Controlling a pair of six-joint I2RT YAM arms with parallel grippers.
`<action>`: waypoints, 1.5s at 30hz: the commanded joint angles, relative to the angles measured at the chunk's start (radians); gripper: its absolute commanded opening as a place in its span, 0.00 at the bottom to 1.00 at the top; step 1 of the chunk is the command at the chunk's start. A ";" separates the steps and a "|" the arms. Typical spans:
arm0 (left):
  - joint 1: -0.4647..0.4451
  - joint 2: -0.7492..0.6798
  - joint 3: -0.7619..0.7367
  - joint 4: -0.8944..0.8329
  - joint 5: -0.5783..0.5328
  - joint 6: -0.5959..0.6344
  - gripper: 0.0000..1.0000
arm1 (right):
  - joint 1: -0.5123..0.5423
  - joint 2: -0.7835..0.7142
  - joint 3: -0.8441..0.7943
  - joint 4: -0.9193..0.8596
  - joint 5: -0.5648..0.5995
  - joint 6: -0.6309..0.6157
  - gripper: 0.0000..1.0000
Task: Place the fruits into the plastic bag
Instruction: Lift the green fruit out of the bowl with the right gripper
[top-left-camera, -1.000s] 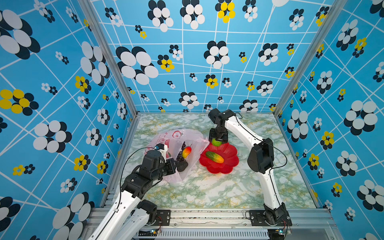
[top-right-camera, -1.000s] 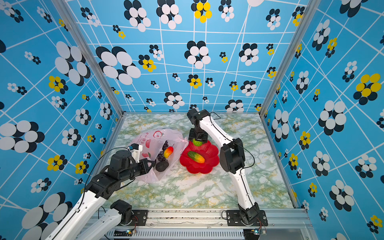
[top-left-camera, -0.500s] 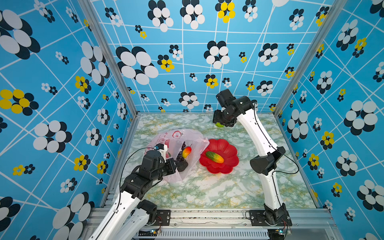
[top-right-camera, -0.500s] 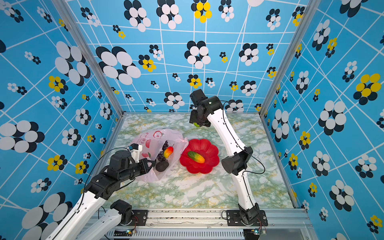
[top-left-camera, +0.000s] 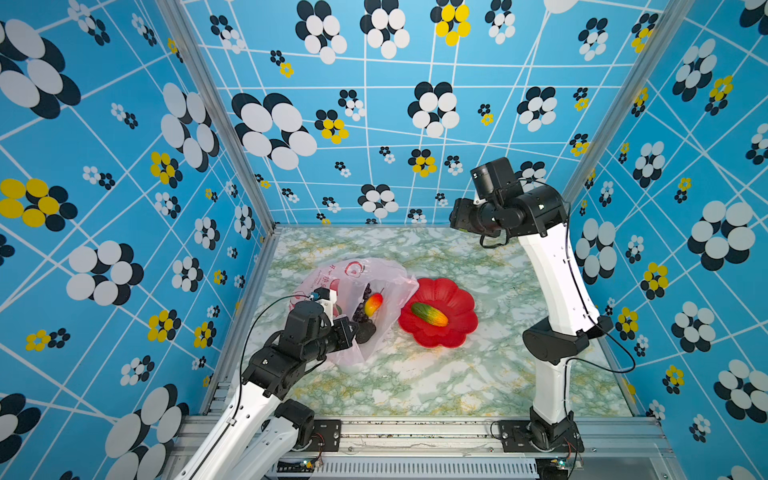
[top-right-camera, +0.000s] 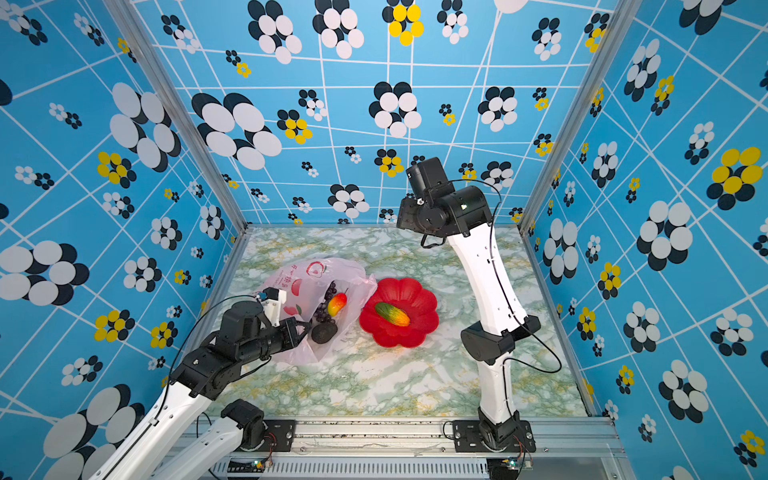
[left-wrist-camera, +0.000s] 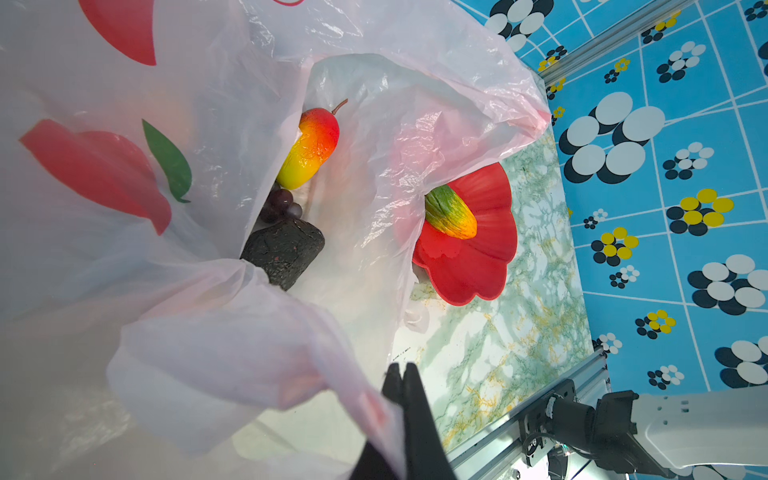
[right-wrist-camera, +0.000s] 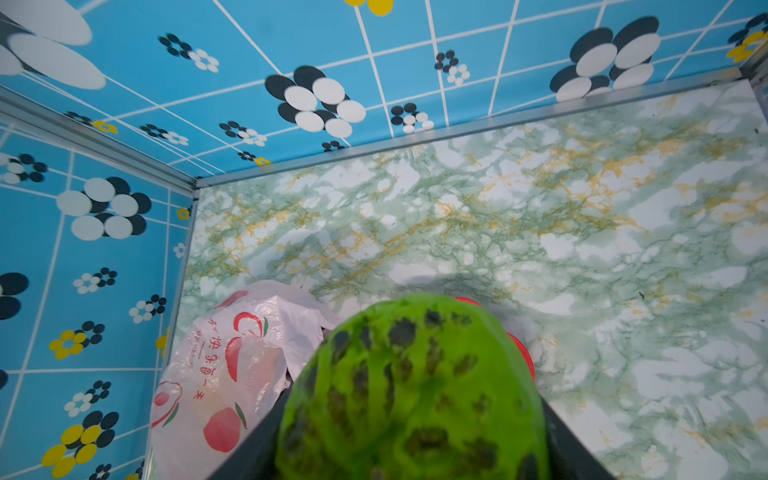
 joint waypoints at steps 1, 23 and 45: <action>-0.007 0.007 -0.010 0.029 0.015 -0.010 0.00 | 0.000 -0.067 0.011 0.093 0.017 -0.048 0.42; -0.006 0.024 -0.017 0.045 0.041 -0.034 0.00 | 0.012 -0.503 -0.736 0.946 -0.480 0.164 0.34; 0.024 -0.026 0.000 0.014 0.051 -0.054 0.00 | 0.223 -0.368 -0.875 0.999 -0.656 0.304 0.33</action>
